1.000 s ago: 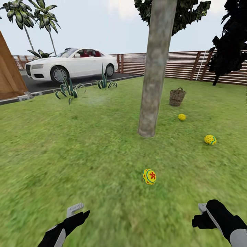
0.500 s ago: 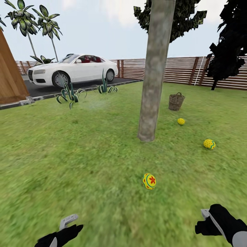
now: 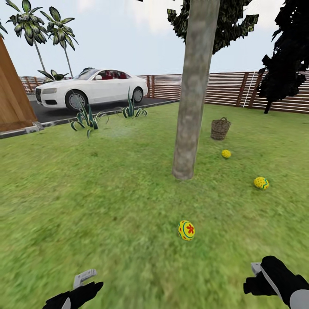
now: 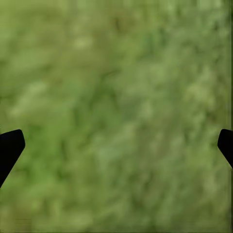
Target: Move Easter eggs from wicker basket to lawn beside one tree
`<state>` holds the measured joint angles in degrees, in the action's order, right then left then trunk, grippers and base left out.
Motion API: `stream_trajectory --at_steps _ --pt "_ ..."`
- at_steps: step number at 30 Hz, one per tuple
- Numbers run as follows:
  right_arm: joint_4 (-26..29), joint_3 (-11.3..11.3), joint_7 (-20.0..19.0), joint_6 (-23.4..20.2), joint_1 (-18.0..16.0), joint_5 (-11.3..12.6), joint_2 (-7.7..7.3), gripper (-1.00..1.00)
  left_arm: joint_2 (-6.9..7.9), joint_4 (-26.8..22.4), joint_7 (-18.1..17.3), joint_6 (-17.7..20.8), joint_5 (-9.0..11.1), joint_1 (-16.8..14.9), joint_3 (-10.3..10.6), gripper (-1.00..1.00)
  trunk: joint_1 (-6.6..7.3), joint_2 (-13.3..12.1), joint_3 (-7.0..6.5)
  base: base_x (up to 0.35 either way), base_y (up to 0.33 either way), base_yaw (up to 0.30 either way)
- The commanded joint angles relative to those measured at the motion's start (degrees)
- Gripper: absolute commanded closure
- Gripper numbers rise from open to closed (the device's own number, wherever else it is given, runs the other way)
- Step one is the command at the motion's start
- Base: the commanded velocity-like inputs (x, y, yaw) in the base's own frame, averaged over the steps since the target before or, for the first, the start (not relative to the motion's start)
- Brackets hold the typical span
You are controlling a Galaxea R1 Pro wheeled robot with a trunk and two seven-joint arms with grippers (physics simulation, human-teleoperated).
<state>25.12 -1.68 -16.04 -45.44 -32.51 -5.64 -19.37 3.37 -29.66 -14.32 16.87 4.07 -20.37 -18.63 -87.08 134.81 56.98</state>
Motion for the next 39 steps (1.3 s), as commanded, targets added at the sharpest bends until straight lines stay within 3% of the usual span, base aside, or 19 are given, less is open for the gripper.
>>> stream_trajectory --at_steps 1,7,12,19,25,39 --pt "0.0 -0.2 -0.5 -0.2 0.0 -0.6 0.0 -1.0 -0.03 0.2 -0.2 0.5 0.4 0.0 -0.3 -1.0 0.24 -0.4 -0.13 0.0 0.0 0.0" --pt "-0.3 -0.3 -0.3 -0.1 0.0 -0.7 0.15 -1.0 -0.09 2.6 -0.1 0.4 0.4 0.0 -0.3 -1.0 1.55 -2.8 -1.21 0.0 0.0 0.0" --pt "-0.4 -0.3 -0.2 -0.1 0.0 -0.9 1.51 -1.0 -0.07 2.8 -0.1 0.4 0.4 0.0 -0.3 -1.0 2.65 -4.8 -2.1 0.0 0.0 0.0" --pt "-0.9 -0.3 -0.1 0.1 0.0 -1.1 1.98 -1.0 -0.03 3.8 -0.1 0.4 0.5 0.0 -0.4 -1.0 4.19 -7.6 -3.36 0.0 0.0 0.0" --pt "-1.9 -0.3 -0.1 2.5 0.0 -1.2 2.05 -1.0 -0.03 6.2 0.0 0.4 0.5 0.0 -0.5 -1.0 5.51 -10.0 -4.44 0.0 0.0 0.0" --pt "-2.9 -0.3 -0.1 2.9 0.0 -1.1 1.86 -1.0 0.12 6.5 0.0 0.5 0.5 0.0 -0.6 -1.0 8.58 -15.6 -6.95 0.0 0.0 0.0"
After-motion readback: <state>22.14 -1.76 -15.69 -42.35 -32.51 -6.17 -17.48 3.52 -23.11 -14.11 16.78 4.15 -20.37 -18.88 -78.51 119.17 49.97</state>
